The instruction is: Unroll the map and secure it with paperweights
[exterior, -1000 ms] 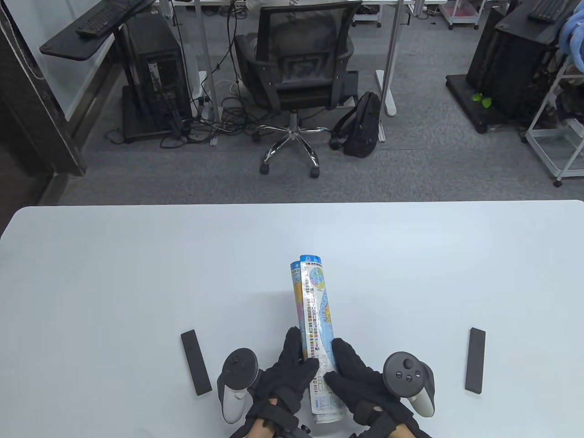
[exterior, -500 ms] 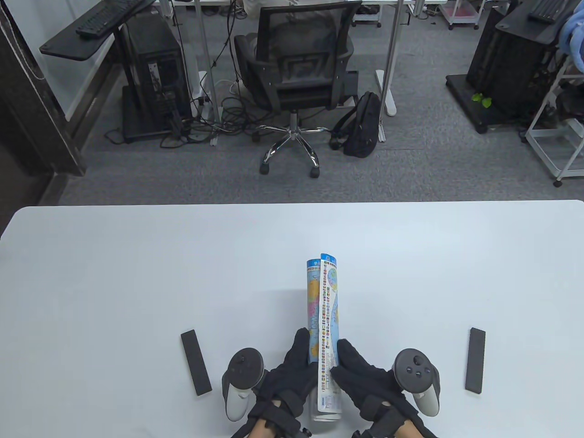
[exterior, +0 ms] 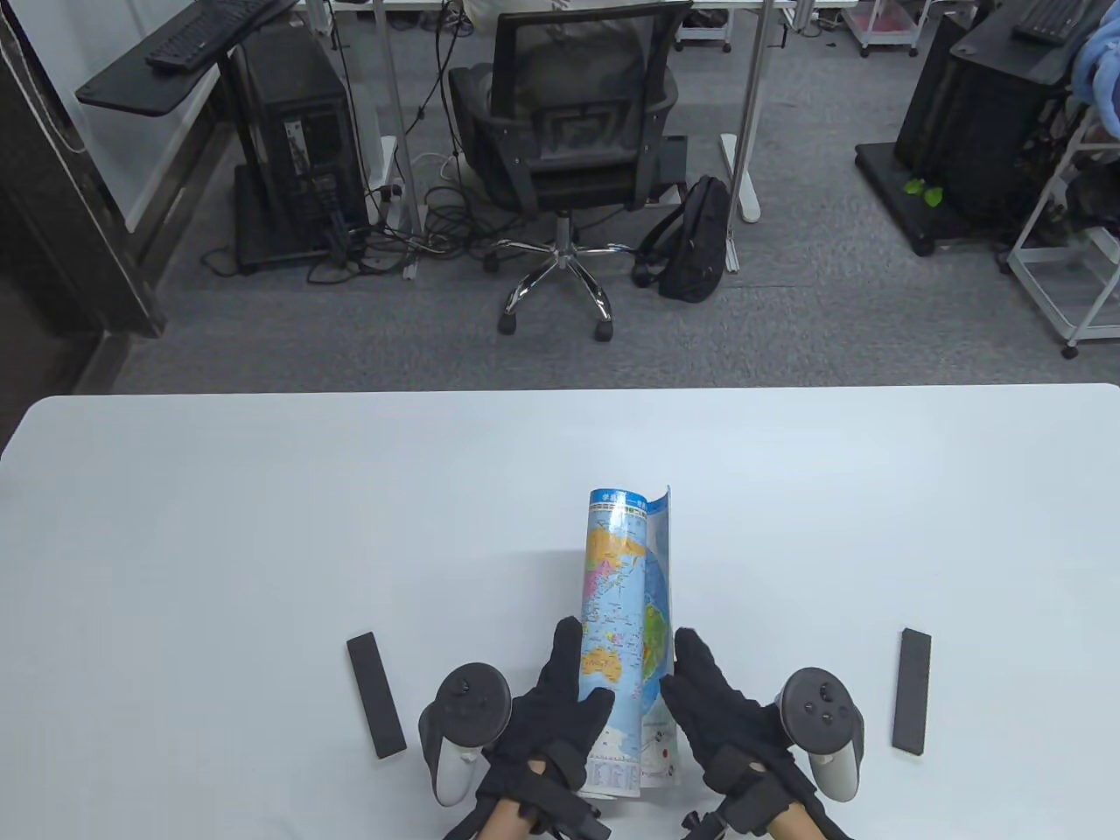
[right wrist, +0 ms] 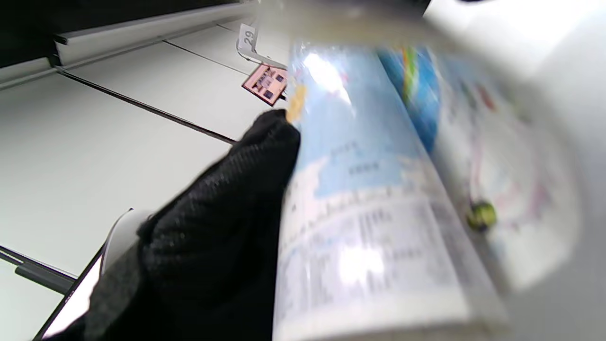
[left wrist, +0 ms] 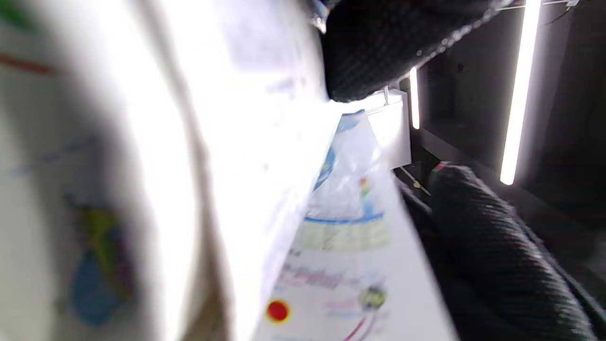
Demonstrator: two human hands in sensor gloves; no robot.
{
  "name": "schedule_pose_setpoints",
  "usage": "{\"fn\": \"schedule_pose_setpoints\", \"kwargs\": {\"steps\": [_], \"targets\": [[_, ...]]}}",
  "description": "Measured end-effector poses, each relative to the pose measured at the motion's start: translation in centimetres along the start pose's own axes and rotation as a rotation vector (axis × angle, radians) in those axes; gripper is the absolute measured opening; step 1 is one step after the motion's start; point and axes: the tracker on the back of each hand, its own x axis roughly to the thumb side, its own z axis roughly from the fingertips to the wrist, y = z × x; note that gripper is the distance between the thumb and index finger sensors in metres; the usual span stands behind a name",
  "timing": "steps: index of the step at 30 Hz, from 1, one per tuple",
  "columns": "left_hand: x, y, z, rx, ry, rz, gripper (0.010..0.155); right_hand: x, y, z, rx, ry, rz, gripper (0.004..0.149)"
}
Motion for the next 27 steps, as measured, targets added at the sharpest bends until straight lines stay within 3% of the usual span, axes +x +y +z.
{"fn": "schedule_pose_setpoints", "kwargs": {"steps": [4,8,12,21,27], "targets": [[0.0,-0.3,0.1,0.020,0.083,-0.113,0.071,0.7,-0.2,-0.2,0.025,-0.066,0.095,0.063],[-0.1,-0.9,-0.2,-0.004,0.148,-0.220,0.068,0.6,1.4,-0.7,0.262,-0.035,0.475,0.058],[-0.2,-1.6,-0.3,-0.036,0.188,-0.311,0.065,-0.5,2.9,-1.2,0.418,0.058,0.718,0.057],[0.1,-3.0,-0.3,-0.104,0.204,-0.502,0.066,-3.6,3.6,-1.5,0.619,0.303,0.758,0.057],[-0.1,-4.0,-0.5,-0.195,0.237,-0.732,0.091,-3.7,3.5,-1.5,0.635,0.316,0.733,0.057]]}}
